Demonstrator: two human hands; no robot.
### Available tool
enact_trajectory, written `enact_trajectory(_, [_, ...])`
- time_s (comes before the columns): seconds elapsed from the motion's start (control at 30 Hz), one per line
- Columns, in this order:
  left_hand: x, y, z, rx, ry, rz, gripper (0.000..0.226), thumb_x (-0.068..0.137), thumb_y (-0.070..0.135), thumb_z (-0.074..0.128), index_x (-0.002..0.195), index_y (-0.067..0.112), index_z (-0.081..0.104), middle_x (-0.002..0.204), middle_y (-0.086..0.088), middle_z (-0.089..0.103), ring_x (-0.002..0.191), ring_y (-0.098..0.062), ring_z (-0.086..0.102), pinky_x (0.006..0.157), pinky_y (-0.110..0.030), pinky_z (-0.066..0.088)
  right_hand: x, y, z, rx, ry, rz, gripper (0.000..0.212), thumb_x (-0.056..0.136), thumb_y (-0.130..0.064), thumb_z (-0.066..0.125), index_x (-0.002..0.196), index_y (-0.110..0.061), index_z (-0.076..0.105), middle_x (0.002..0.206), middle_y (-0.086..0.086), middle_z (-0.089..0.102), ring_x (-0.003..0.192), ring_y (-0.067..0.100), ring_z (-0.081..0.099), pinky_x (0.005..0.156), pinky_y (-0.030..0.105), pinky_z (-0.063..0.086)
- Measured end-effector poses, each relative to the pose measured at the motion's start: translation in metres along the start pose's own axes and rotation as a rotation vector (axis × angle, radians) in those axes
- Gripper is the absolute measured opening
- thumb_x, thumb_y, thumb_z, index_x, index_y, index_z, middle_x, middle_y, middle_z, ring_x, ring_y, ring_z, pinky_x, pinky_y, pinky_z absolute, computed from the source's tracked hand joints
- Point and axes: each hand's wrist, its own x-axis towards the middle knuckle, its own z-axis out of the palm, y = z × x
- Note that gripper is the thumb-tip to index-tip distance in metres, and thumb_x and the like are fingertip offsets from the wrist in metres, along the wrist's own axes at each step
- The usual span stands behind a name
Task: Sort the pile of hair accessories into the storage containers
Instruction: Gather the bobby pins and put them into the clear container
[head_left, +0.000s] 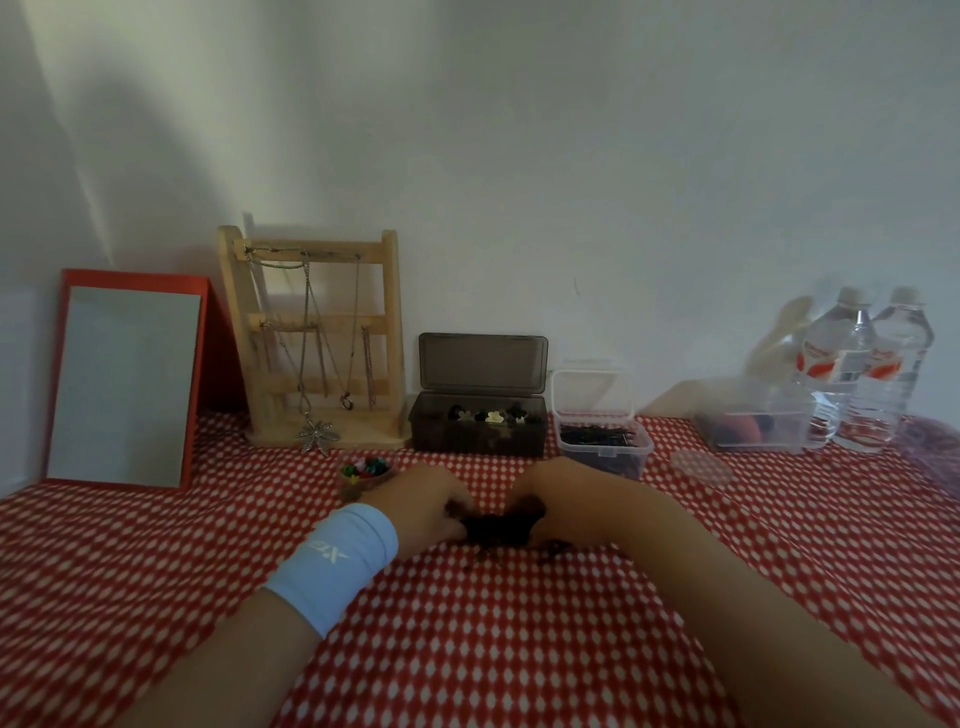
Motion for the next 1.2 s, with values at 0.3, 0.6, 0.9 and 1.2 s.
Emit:
enact_trajectory(0.3, [0.027,0.018,-0.002,-0.069,0.125,0.046,0.04,0.096,0.014,0.045,0.132,0.031,0.054,0.128,0.008,0.054,0.108,-0.009,0.052,0.092,-0.022,0.041,-0.014,0.027,-0.008,0.125,0.025,0.006,0.03,0.097,-0.014,0.058,0.125,-0.023,0.066,0.123,-0.005,0.065,0.108,0.014,0.061,0.099,0.031,0.05])
enact_trajectory(0.6, [0.051,0.031,0.023,-0.566,0.469,0.169,0.022,0.1,0.024,0.049,0.101,0.024,0.071,0.099,0.016,0.069,0.098,0.006,0.06,0.086,-0.006,0.041,-0.023,0.043,-0.006,0.542,0.153,0.041,0.029,0.104,-0.02,0.045,0.129,-0.026,0.058,0.122,-0.006,0.063,0.108,0.011,0.06,0.096,0.028,0.051])
enact_trajectory(0.9, [0.052,0.019,0.027,-0.605,0.609,0.124,0.019,0.098,0.017,0.054,0.089,0.023,0.069,0.07,0.018,0.062,0.075,0.006,0.06,0.076,-0.004,0.041,-0.02,0.043,0.001,1.277,0.046,0.142,0.014,0.099,-0.013,0.038,0.102,-0.01,0.051,0.075,0.003,0.05,0.064,0.015,0.044,0.062,0.03,0.036])
enact_trajectory(1.2, [0.049,0.01,0.031,-0.602,0.578,0.062,0.026,0.099,0.021,0.051,0.077,0.027,0.063,0.071,0.006,0.062,0.073,-0.002,0.058,0.07,-0.016,0.043,-0.028,0.052,-0.001,1.229,0.043,0.054,0.019,0.098,0.001,0.045,0.096,-0.011,0.06,0.069,0.001,0.045,0.063,0.015,0.041,0.063,0.03,0.037])
